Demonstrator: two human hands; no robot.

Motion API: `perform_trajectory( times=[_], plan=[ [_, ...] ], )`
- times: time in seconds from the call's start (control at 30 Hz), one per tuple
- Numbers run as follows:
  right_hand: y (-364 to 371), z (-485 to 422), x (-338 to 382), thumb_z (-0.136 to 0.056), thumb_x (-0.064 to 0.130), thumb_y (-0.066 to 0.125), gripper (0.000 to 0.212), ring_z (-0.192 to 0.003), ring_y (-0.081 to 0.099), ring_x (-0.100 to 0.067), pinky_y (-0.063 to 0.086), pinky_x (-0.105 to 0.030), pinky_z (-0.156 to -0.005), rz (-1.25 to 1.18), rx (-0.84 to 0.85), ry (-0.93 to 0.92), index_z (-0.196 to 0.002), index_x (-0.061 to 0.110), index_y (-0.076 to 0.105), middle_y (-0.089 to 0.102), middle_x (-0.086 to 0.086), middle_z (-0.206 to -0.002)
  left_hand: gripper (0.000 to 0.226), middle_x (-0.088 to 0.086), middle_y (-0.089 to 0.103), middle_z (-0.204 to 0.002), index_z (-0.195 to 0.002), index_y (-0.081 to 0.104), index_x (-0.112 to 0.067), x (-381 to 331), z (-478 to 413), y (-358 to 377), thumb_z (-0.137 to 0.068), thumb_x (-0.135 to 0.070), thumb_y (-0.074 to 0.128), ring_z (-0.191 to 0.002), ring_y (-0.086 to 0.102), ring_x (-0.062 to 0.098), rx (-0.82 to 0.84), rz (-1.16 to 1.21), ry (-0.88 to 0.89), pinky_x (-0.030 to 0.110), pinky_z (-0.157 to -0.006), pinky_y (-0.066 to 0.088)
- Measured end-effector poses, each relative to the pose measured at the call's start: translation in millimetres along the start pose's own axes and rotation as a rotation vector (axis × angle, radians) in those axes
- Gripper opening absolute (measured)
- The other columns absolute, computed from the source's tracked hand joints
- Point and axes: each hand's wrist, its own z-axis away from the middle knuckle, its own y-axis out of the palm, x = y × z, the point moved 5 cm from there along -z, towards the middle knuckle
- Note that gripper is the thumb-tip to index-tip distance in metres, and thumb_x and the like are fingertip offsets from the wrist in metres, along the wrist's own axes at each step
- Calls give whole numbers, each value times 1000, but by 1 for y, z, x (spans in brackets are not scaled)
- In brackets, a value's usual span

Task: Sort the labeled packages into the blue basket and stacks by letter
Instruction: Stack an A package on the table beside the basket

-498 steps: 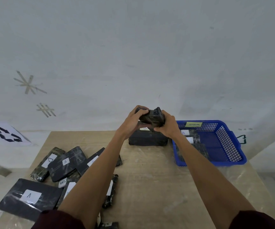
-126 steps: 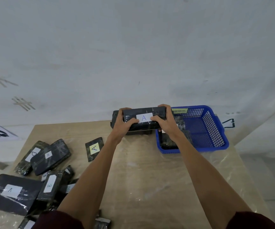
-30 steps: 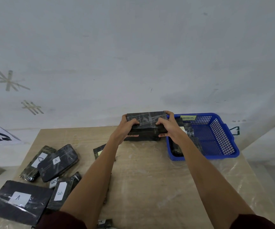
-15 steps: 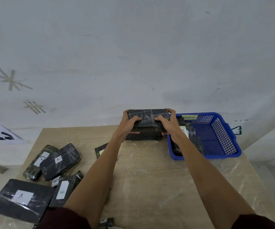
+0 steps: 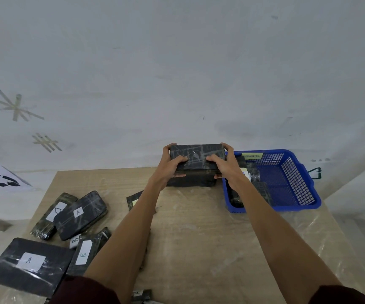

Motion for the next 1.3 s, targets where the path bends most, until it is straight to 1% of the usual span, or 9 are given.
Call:
perform_trajectory(
  times=[0.17, 0.33, 0.43, 0.57, 0.67, 0.8, 1.07, 1.2, 1.3],
  plan=[
    [-5, -2, -6, -91, 28, 72, 76, -105, 64, -24, 61, -39, -61, -17, 51, 139, -153, 17, 30, 56, -7, -129, 70, 10, 58, -128, -150, 28, -18, -5, -1, -2, -94, -7, 69, -110, 66, 22, 21, -71, 98, 34, -91, 58],
    [-4, -1, -5, -92, 48, 65, 50, -111, 60, -26, 61, -47, -75, -147, 52, 191, -130, 21, 48, 58, -5, -124, 55, 10, 53, -122, -140, 32, -18, -7, 0, 1, -96, 1, 60, -104, 63, 21, 76, -120, 91, 35, -82, 61],
    [-4, -3, -2, -96, 42, 59, 37, -107, 60, -23, 58, -49, -83, -138, 17, 142, -123, 21, 46, 57, -5, -119, 46, 5, 51, -118, -132, 33, -22, -5, 1, 5, -98, -2, 57, -98, 62, 17, 86, -138, 27, 38, -81, 59],
    [-3, -5, 1, -95, 31, 60, 19, -107, 60, -25, 50, -54, -102, -131, 12, 35, -106, 22, 47, 57, -3, -107, 27, 5, 58, -116, -116, 50, -20, 1, 0, 7, -95, -28, 65, -99, 61, 18, -38, 18, -74, 38, -79, 57],
    [-2, -5, 4, -93, 27, 63, 11, -116, 58, -31, 46, -54, -107, -112, 11, -36, -97, 22, 54, 60, -4, -108, 48, 4, 62, -121, -111, 59, -21, 6, -3, 7, -79, -55, 70, -111, 60, 23, -69, 59, -152, 45, -92, 54],
    [-2, -4, 8, -91, 28, 67, 11, -117, 59, -32, 47, -54, -105, -90, 1, -33, -99, 22, 61, 65, -9, -119, 22, 4, 61, -103, -98, 59, -15, 7, -5, 5, -88, -30, 71, -97, 59, 20, -114, 86, -87, 34, -71, 50],
    [2, 4, 2, -85, 36, 73, 49, -115, 56, -26, 56, -52, -89, -114, 94, 157, -124, 19, 49, 56, -7, -123, 23, 7, 63, -105, -98, 60, -17, -8, -5, 0, -87, -27, 77, -94, 63, 21, -120, -20, 111, 34, -74, 54],
    [5, 3, 9, -87, 28, 72, 32, -112, 60, -26, 58, -36, -73, -155, 46, 45, -109, 18, 52, 60, -10, -117, 42, 14, 60, -119, -115, 49, -17, 0, -7, 0, -87, -35, 76, -100, 63, 23, -129, 88, -14, 36, -76, 55],
    [6, -1, 13, -85, 26, 74, 33, -114, 60, -26, 60, -36, -76, -120, -4, -13, -110, 19, 53, 60, -11, -122, 54, 9, 56, -116, -127, 40, -14, 3, -3, 3, -89, -35, 73, -104, 60, 19, -89, 124, -125, 36, -81, 55]
  ],
)
